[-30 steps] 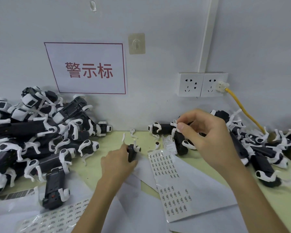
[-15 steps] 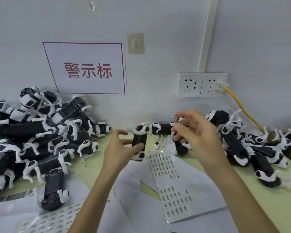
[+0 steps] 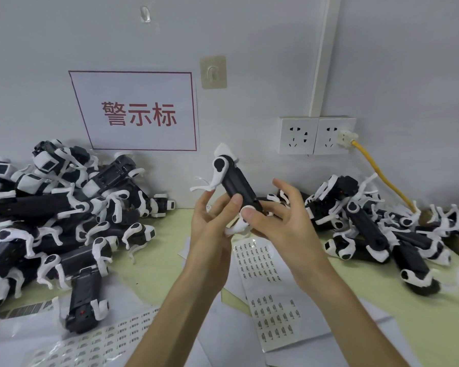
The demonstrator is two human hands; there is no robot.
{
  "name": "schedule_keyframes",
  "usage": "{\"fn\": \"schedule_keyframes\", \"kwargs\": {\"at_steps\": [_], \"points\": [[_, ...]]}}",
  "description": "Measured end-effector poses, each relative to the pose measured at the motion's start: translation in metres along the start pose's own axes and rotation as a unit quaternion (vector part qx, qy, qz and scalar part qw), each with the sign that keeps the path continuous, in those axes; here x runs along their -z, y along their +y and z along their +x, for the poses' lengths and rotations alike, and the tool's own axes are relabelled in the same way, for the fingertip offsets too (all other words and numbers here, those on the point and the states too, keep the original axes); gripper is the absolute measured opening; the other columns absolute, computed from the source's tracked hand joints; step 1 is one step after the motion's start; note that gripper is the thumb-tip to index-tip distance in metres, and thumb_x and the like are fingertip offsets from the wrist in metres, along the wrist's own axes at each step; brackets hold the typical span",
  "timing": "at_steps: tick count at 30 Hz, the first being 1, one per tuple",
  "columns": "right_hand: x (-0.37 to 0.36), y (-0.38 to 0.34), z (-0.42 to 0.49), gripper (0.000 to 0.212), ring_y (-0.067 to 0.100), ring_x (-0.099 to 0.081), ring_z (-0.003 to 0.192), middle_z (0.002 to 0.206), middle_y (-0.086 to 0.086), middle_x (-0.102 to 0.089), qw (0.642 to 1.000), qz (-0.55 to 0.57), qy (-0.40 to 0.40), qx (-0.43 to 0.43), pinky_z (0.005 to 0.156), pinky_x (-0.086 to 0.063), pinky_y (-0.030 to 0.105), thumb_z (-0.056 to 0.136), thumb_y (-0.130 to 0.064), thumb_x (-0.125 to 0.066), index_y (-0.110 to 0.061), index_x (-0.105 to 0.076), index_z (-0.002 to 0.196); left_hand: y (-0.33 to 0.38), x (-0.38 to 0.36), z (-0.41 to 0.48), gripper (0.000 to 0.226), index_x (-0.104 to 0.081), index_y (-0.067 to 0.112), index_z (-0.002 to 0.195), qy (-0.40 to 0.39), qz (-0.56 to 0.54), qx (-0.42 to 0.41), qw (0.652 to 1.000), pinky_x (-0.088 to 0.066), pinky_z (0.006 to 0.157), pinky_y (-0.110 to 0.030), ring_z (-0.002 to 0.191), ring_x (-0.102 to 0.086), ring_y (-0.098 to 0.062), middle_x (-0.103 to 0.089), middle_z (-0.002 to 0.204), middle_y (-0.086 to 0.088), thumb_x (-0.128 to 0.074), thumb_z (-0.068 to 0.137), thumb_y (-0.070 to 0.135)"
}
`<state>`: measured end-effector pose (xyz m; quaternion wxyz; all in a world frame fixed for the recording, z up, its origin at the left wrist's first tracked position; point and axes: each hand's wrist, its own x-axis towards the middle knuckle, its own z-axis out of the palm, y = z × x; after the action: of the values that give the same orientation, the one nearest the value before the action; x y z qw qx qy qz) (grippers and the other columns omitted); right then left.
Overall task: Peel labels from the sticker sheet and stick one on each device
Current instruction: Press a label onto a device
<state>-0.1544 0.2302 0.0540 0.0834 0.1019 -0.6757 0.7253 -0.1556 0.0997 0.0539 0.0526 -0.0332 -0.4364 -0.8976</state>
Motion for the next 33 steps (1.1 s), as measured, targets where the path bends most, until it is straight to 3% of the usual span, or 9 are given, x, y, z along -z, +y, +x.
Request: {"fn": "schedule_keyframes", "kwargs": {"at_steps": [4, 7, 10, 13, 17, 22, 25, 29, 33], "points": [[0.009, -0.003, 0.004, 0.084, 0.010, -0.073, 0.095, 0.101, -0.013, -0.075, 0.998, 0.018, 0.057, 0.032, 0.081, -0.059, 0.026, 0.067, -0.041, -0.083, -0.034, -0.041, 0.139, 0.002, 0.002, 0.003, 0.094, -0.035, 0.018, 0.151, 0.057, 0.017, -0.045, 0.997, -0.048, 0.110, -0.044, 0.118, -0.067, -0.013, -0.056, 0.145, -0.008, -0.081, 0.072, 0.036], [0.029, -0.010, 0.008, 0.077, -0.003, -0.067, 0.095, 0.100, -0.018, -0.074, 0.992, -0.079, 0.076, 0.057, 0.082, -0.047, 0.020, 0.069, -0.040, -0.087, -0.038, -0.045, 0.133, 0.012, 0.006, 0.002, 0.093, -0.034, 0.032, 0.147, 0.127, 0.181, -0.165, 0.961, -0.037, 0.117, -0.034, 0.131, -0.050, 0.002, -0.047, 0.148, 0.010, -0.087, 0.071, 0.045], [0.045, -0.015, 0.010, 0.074, 0.003, -0.066, 0.108, 0.106, -0.010, -0.074, 0.986, -0.157, 0.030, 0.053, 0.091, -0.046, 0.024, 0.065, -0.043, -0.088, -0.044, -0.049, 0.127, 0.027, 0.017, 0.005, 0.072, -0.045, 0.040, 0.142, -0.008, 0.432, -0.265, 0.862, -0.030, 0.111, -0.013, 0.137, -0.038, 0.011, -0.046, 0.146, 0.028, -0.077, 0.078, 0.048], [0.048, -0.022, 0.006, 0.068, 0.001, -0.068, 0.103, 0.102, -0.013, -0.075, 0.983, -0.166, -0.013, 0.071, 0.083, -0.049, 0.021, 0.060, -0.051, -0.079, -0.046, -0.052, 0.123, 0.032, 0.021, 0.003, 0.065, -0.051, 0.050, 0.136, -0.192, 0.542, -0.194, 0.794, -0.032, 0.097, 0.002, 0.131, -0.041, 0.018, -0.051, 0.137, 0.037, -0.077, 0.076, 0.055], [0.044, -0.029, 0.001, 0.069, 0.013, -0.070, 0.103, 0.109, -0.008, -0.076, 0.983, -0.132, -0.067, 0.105, 0.087, -0.053, 0.032, 0.065, -0.054, -0.079, -0.043, -0.050, 0.128, 0.022, 0.016, -0.002, 0.050, -0.058, 0.035, 0.128, -0.290, 0.461, -0.028, 0.838, -0.052, 0.072, -0.016, 0.097, -0.069, -0.004, -0.072, 0.107, 0.013, -0.080, 0.086, 0.022], [0.046, -0.034, 0.001, 0.073, 0.014, -0.070, 0.073, 0.115, -0.010, -0.071, 0.981, -0.140, -0.032, 0.129, 0.061, -0.054, 0.027, 0.060, -0.061, -0.081, -0.045, -0.052, 0.126, 0.025, 0.015, -0.003, 0.043, -0.057, 0.025, 0.123, -0.324, 0.453, 0.026, 0.830, -0.041, 0.053, -0.020, 0.062, -0.051, -0.010, -0.054, 0.078, 0.008, -0.074, 0.084, 0.031], [0.047, -0.032, 0.002, 0.069, 0.015, -0.071, 0.072, 0.113, -0.011, -0.070, 0.979, -0.149, -0.009, 0.142, 0.061, -0.051, 0.023, 0.061, -0.063, -0.079, -0.045, -0.055, 0.122, 0.024, 0.013, -0.005, 0.049, -0.057, 0.035, 0.120, -0.314, 0.442, 0.045, 0.839, -0.041, 0.060, -0.026, 0.077, -0.060, -0.025, -0.065, 0.100, -0.018, -0.073, 0.075, 0.045], [0.044, -0.031, 0.003, 0.048, 0.003, -0.065, 0.109, 0.115, -0.019, -0.068, 0.954, -0.206, 0.080, 0.202, 0.087, -0.048, 0.017, 0.077, -0.046, -0.082, -0.036, -0.060, 0.118, 0.017, 0.010, -0.003, 0.041, -0.064, 0.033, 0.112, -0.229, 0.364, 0.057, 0.901, -0.051, 0.084, -0.039, 0.086, -0.070, -0.026, -0.068, 0.092, 0.002, -0.072, 0.076, 0.050], [0.044, -0.042, 0.000, 0.017, 0.011, -0.069, 0.091, 0.097, -0.008, -0.073, 0.951, -0.133, 0.131, 0.248, 0.083, -0.055, 0.029, 0.090, -0.016, -0.074, -0.027, -0.070, 0.102, 0.013, 0.008, -0.001, 0.042, -0.061, 0.021, 0.114, -0.179, 0.274, 0.029, 0.945, -0.056, 0.094, -0.046, 0.085, -0.071, -0.018, -0.068, 0.088, 0.012, -0.074, 0.081, 0.043]]}}
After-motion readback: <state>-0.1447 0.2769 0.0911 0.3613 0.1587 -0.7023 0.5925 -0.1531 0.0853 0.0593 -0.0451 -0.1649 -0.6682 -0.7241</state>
